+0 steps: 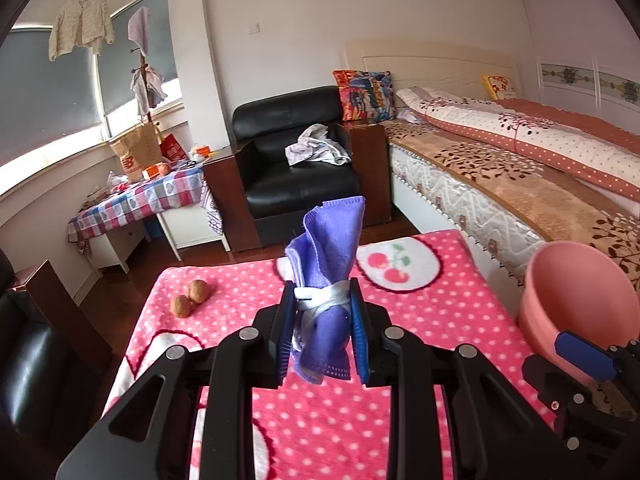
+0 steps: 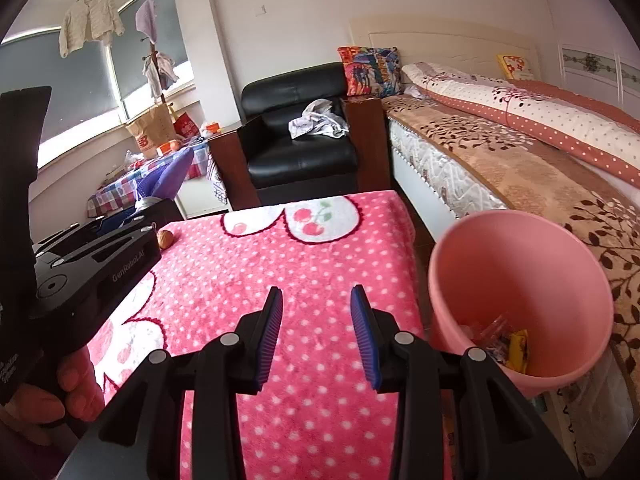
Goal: Collect trash
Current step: 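Lift the purple cloth bundle with the left tool and carry it toward the bucket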
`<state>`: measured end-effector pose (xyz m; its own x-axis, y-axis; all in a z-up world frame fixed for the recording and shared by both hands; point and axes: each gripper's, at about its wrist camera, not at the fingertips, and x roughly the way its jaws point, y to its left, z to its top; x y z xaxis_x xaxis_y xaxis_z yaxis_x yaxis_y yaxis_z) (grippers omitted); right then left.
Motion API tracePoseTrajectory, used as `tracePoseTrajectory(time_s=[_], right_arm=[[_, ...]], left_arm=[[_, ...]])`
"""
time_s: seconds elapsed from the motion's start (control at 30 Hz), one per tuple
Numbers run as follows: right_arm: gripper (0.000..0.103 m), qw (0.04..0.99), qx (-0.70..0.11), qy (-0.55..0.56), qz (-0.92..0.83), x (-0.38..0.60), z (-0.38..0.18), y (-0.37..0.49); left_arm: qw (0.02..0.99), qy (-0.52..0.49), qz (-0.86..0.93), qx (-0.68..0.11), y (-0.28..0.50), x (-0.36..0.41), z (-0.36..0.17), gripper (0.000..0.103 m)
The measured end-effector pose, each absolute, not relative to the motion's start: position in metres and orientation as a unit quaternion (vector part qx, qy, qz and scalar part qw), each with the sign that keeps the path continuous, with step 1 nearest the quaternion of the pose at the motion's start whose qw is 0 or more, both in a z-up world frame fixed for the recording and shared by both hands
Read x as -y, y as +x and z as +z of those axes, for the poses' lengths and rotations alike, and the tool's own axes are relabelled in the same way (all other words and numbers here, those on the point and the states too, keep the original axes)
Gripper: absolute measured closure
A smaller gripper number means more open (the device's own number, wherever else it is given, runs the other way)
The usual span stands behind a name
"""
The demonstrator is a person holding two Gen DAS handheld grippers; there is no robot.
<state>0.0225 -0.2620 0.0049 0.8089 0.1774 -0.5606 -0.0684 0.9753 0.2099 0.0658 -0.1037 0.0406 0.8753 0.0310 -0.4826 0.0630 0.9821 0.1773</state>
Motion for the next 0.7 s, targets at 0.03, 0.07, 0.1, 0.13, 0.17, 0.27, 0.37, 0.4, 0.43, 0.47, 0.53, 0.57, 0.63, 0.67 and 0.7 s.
tracePoseTrajectory(time_s=[0.03,0.07,0.1,0.13,0.17,0.27,0.37,0.4,0.43,0.47,0.53,0.57,0.63,0.67,0.7], right_arm=[[0.068,0.947,-0.301,0.092,0.062,0.265,0.006,0.021],[0.068,0.948,-0.299,0.093,0.06,0.267,0.007,0.019],[0.068,0.948,-0.297,0.095,0.058,0.269,0.008,0.018],[0.068,0.949,-0.296,0.095,0.056,0.27,0.009,0.017],[0.068,0.95,-0.293,0.096,0.053,0.272,0.01,0.015],[0.068,0.953,-0.286,0.095,0.043,0.278,0.013,0.009],[0.068,0.955,-0.279,0.095,0.03,0.286,0.016,0.003],[0.068,0.955,-0.278,0.097,0.026,0.288,0.016,0.001],[0.068,0.955,-0.277,0.098,0.021,0.292,0.016,-0.001],[0.068,0.955,-0.277,0.1,0.018,0.294,0.016,-0.002],[0.068,0.955,-0.277,0.103,0.01,0.301,0.016,-0.006],[0.068,0.955,-0.277,0.104,0.006,0.304,0.015,-0.008],[0.068,0.955,-0.277,0.108,-0.003,0.311,0.015,-0.011],[0.068,0.955,-0.277,0.11,-0.007,0.315,0.015,-0.013],[0.068,0.955,-0.277,0.111,-0.012,0.319,0.015,-0.015]], left_arm=[[0.964,0.094,-0.011,-0.249,0.064,0.105,0.041,0.078],[0.964,0.095,-0.014,-0.249,0.064,0.107,0.042,0.078],[0.964,0.096,-0.019,-0.248,0.062,0.111,0.042,0.078],[0.964,0.096,-0.022,-0.247,0.061,0.114,0.043,0.078],[0.964,0.096,-0.027,-0.245,0.059,0.117,0.043,0.078],[0.965,0.096,-0.038,-0.243,0.056,0.125,0.044,0.078],[0.965,0.098,-0.051,-0.238,0.052,0.136,0.045,0.078],[0.965,0.098,-0.057,-0.236,0.051,0.14,0.045,0.078],[0.965,0.098,-0.06,-0.236,0.051,0.143,0.046,0.078],[0.965,0.098,-0.065,-0.236,0.05,0.147,0.046,0.078],[0.964,0.097,-0.074,-0.234,0.048,0.154,0.046,0.078],[0.964,0.098,-0.08,-0.233,0.047,0.159,0.046,0.078],[0.964,0.098,-0.088,-0.232,0.047,0.165,0.046,0.078],[0.963,0.097,-0.094,-0.233,0.047,0.17,0.046,0.078],[0.963,0.097,-0.098,-0.233,0.047,0.175,0.045,0.078]])
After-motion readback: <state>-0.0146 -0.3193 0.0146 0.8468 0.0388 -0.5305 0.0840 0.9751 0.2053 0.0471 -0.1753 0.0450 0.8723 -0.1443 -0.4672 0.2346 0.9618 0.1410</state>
